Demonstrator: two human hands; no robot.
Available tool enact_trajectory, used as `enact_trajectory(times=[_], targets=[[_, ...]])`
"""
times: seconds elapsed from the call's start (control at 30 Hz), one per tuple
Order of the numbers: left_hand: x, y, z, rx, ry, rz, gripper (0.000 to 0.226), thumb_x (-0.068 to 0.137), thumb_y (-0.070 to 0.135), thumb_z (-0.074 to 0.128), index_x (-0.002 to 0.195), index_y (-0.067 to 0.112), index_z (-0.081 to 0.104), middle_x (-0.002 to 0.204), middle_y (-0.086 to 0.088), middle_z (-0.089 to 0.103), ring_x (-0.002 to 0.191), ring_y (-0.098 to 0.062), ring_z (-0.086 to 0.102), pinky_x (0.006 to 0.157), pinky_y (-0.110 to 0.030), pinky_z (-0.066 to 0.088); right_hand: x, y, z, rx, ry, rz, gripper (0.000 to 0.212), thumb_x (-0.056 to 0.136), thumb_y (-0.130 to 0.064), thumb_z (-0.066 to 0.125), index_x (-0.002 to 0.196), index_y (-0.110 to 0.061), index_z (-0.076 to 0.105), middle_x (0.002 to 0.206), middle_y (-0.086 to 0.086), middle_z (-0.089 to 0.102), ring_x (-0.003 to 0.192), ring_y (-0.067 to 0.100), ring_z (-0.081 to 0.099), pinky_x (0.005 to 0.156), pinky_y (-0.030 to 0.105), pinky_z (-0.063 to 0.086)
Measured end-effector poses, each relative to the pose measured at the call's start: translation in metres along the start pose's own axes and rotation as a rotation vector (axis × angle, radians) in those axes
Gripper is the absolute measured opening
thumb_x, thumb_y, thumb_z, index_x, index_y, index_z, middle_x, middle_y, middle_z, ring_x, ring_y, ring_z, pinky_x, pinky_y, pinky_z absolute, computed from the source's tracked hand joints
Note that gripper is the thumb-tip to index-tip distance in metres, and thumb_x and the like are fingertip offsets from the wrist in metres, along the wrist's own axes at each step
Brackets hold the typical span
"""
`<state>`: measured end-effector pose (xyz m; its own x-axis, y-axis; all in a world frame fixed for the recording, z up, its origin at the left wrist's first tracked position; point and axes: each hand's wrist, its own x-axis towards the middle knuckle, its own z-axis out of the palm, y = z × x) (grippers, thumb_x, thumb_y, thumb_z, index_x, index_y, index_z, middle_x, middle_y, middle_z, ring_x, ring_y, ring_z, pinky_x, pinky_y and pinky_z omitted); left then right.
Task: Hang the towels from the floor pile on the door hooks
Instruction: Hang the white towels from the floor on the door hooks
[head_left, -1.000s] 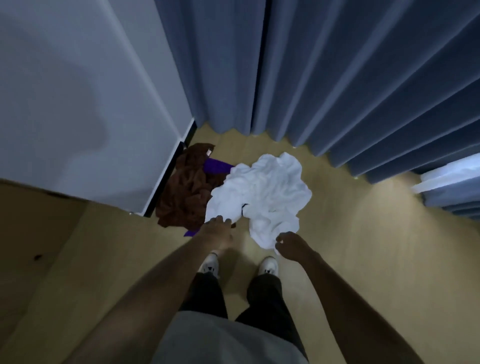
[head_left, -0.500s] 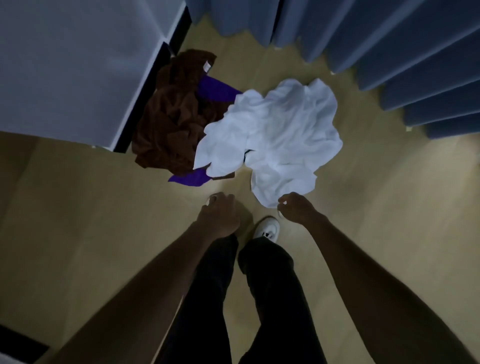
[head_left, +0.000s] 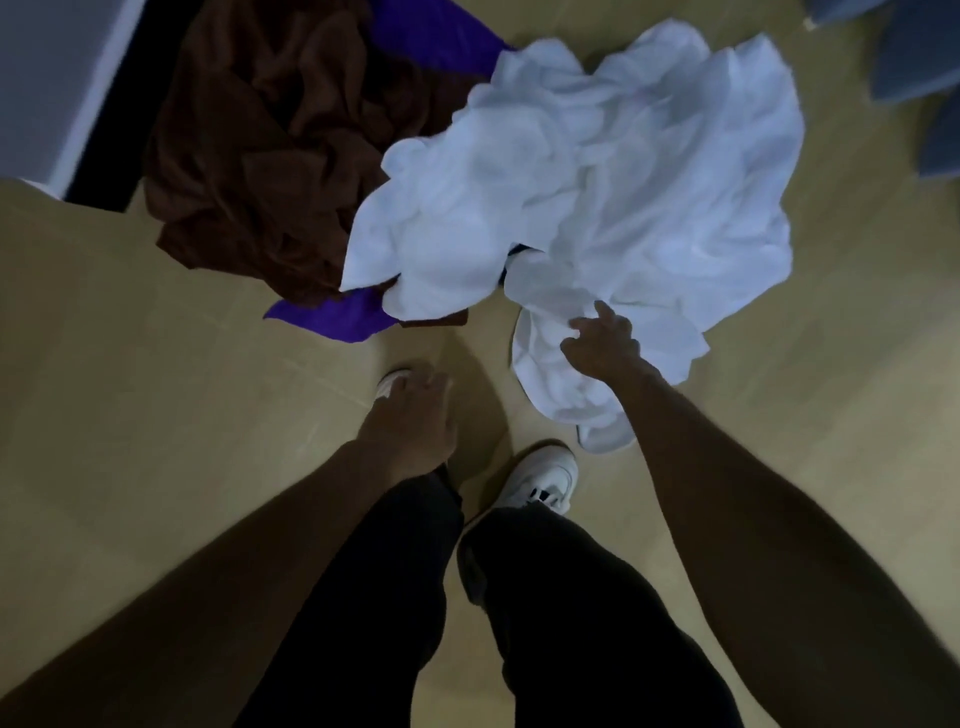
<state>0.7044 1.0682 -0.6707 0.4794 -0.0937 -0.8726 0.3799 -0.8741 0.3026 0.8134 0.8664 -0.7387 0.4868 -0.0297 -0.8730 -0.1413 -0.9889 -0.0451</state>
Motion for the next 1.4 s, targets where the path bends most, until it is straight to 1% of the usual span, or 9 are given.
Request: enact_trajectory(times=[0.1, 0.27, 0.53, 0.7, 0.83, 0.97, 1.1, 1.27, 1.4], targets=[[-0.003, -0.017, 0.005, 0.011, -0.031, -0.083, 0.052, 0.095, 0.025, 0.045, 0.143, 0.011, 0.029, 0.146, -0.016, 0.03, 0.133, -0.033, 0.032, 0.106, -0.046, 0.035, 0.001, -0.008, 0.013, 0.001, -0.029, 0.037, 0.035, 0.09, -0.017, 0.043, 0.119, -0.001, 0.054, 0.134, 0.017, 0.048, 0.125, 0.035, 0.042, 0.103, 0.041, 0.035], [-0.059, -0.008, -0.01, 0.024, -0.06, -0.103, 0.047, 0.096, 0.024, 0.039, 0.141, 0.011, 0.029, 0.137, -0.016, 0.037, 0.125, -0.031, 0.038, 0.099, -0.042, 0.038, -0.081, -0.043, -0.003, 0.137, -0.02, -0.012, 0.027, 0.09, -0.008, 0.044, 0.108, 0.001, 0.061, 0.114, 0.018, 0.061, 0.11, 0.034, 0.056, 0.084, 0.033, 0.044], [-0.184, 0.074, -0.126, -0.069, 0.215, 0.086, 0.067, 0.085, 0.031, 0.02, 0.146, 0.003, 0.027, 0.146, -0.02, 0.036, 0.135, -0.032, 0.038, 0.111, -0.035, 0.032, -0.265, -0.085, -0.122, 0.336, 0.121, -0.329, 0.014, 0.076, -0.002, 0.051, 0.075, -0.015, 0.047, 0.089, 0.009, 0.061, 0.089, 0.026, 0.056, 0.072, 0.031, 0.041], [-0.27, 0.134, -0.207, -0.198, 0.355, 0.241, 0.055, 0.087, 0.019, 0.045, 0.139, 0.002, 0.04, 0.139, -0.017, 0.047, 0.127, -0.031, 0.046, 0.102, -0.032, 0.037, -0.375, -0.097, -0.22, 0.368, 0.279, -0.567, 0.032, 0.074, 0.002, 0.053, 0.061, -0.024, 0.04, 0.063, -0.009, 0.048, 0.061, 0.005, 0.046, 0.058, 0.018, 0.033], [-0.329, 0.169, -0.254, -0.208, 0.5, 0.273, 0.029, 0.084, 0.019, 0.043, 0.099, 0.0, 0.059, 0.097, -0.019, 0.065, 0.093, -0.034, 0.062, 0.077, -0.034, 0.04, -0.447, -0.1, -0.278, 0.466, 0.392, -0.719, 0.025, 0.071, 0.005, 0.053, 0.064, -0.018, 0.047, 0.062, -0.01, 0.05, 0.064, -0.001, 0.052, 0.059, 0.011, 0.037], [-0.399, 0.187, -0.298, -0.291, 0.671, 0.313, 0.022, 0.076, 0.009, 0.049, 0.063, 0.023, 0.037, 0.078, -0.018, 0.064, 0.075, -0.033, 0.06, 0.063, -0.034, 0.042, -0.504, -0.094, -0.317, 0.555, 0.365, -0.797, 0.032, 0.072, 0.009, 0.055, 0.073, -0.021, 0.045, 0.068, -0.01, 0.046, 0.062, 0.0, 0.045, 0.058, 0.012, 0.036], [-0.469, 0.194, -0.329, -0.303, 0.796, 0.311, 0.027, 0.071, 0.005, 0.047, 0.058, 0.025, 0.034, 0.073, -0.002, 0.056, 0.073, -0.02, 0.054, 0.066, -0.028, 0.044, -0.548, -0.093, -0.338, 0.358, 0.171, -0.879, 0.03, 0.074, 0.005, 0.058, 0.065, -0.02, 0.043, 0.063, -0.009, 0.038, 0.056, 0.005, 0.034, 0.055, 0.019, 0.031], [-0.577, 0.199, -0.36, -0.399, 0.904, 0.315, 0.021, 0.073, 0.004, 0.042, 0.059, 0.019, 0.038, 0.067, 0.004, 0.048, 0.069, -0.017, 0.046, 0.06, -0.027, 0.036, -0.591, -0.117, -0.351, 0.165, 0.13, -0.934, 0.007, 0.078, -0.007, 0.063, 0.073, -0.011, 0.06, 0.069, -0.002, 0.055, 0.065, 0.01, 0.051, 0.063, 0.021, 0.042], [-0.654, 0.177, -0.36, -0.492, 1.063, 0.327, 0.015, 0.066, 0.007, 0.039, 0.058, 0.019, 0.035, 0.062, 0.007, 0.042, 0.061, -0.012, 0.04, 0.054, -0.024, 0.031, -0.633, -0.158, -0.351, 0.133, 0.073, -1.045, 0.02, 0.078, -0.008, 0.065, 0.079, -0.027, 0.06, 0.081, -0.008, 0.063, 0.079, 0.01, 0.06, 0.068, 0.019, 0.047]])
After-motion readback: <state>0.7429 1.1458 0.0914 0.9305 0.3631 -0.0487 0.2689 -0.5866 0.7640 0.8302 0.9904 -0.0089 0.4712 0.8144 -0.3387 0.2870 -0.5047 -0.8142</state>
